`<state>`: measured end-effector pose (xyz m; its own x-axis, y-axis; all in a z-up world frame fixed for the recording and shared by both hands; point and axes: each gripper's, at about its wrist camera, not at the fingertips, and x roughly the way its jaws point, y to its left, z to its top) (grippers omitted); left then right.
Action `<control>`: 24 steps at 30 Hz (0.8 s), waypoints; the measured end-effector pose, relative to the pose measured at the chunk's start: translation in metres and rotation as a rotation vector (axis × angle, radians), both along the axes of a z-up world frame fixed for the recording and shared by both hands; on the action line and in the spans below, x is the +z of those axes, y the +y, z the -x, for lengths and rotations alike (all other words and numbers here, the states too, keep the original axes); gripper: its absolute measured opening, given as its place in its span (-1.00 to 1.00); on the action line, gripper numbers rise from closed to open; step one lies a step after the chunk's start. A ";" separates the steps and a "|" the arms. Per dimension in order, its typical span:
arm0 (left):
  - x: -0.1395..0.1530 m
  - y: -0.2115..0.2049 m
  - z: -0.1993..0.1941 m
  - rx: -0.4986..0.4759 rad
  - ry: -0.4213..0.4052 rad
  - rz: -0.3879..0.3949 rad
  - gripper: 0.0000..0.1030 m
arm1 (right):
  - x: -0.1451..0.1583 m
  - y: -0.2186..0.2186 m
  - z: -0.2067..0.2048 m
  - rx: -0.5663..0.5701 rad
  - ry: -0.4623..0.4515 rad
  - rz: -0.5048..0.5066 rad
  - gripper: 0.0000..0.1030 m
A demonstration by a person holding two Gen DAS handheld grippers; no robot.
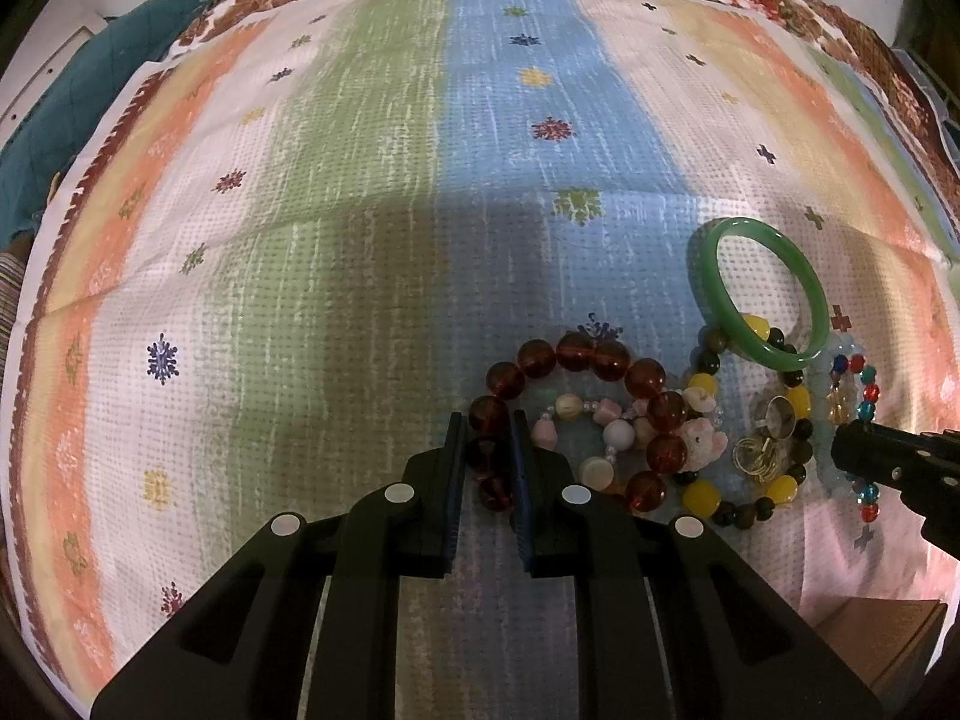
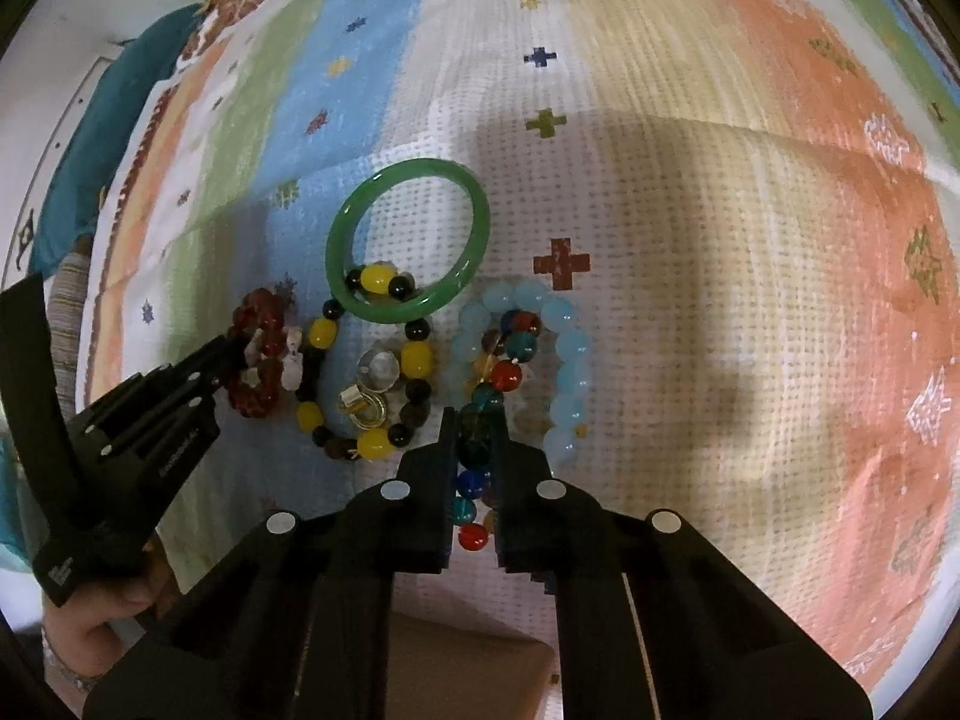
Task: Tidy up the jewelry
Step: 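Lift the red bracelet with left gripper while right lifts multicolour bracelet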
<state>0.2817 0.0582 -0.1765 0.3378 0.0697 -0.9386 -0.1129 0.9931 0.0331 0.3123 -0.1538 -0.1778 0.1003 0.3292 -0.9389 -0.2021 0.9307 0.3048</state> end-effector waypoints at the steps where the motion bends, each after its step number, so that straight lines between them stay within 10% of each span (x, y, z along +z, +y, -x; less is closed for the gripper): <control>1: 0.000 0.000 0.000 -0.001 0.000 0.000 -0.74 | 0.000 0.000 0.000 -0.001 0.000 -0.001 -0.80; 24: 0.013 0.010 0.012 0.028 0.002 0.032 -0.74 | 0.024 -0.007 0.011 0.012 -0.078 0.025 -0.80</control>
<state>0.2700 0.0677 -0.1631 0.3343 0.0488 -0.9412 -0.1407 0.9900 0.0014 0.3014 -0.1610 -0.1543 0.1695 0.3074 -0.9364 -0.2354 0.9352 0.2645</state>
